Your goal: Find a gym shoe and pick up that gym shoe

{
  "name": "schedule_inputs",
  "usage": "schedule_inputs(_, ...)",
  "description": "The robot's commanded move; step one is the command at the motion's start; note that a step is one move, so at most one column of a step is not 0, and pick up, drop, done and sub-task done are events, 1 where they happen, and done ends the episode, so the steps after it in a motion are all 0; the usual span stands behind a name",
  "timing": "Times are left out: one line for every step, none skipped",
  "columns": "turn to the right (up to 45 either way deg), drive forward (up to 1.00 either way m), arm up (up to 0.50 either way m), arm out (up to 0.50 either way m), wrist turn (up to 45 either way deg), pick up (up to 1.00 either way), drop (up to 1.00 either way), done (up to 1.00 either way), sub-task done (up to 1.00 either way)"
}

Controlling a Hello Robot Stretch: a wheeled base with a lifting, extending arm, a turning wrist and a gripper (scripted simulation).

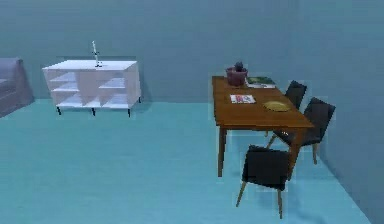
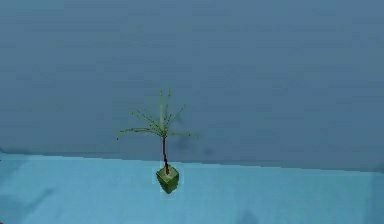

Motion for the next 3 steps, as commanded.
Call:
schedule_inputs(-39.0,0.0,0.0,0.0,0.0,0.0,0.0,0.0,0.0)
schedule_inputs(0.0,0.4,0.0,0.0,0.0,0.0,0.0,0.0,0.0)
schedule_inputs(-45.0,0.0,0.0,0.0,0.0,0.0,0.0,0.0,0.0)
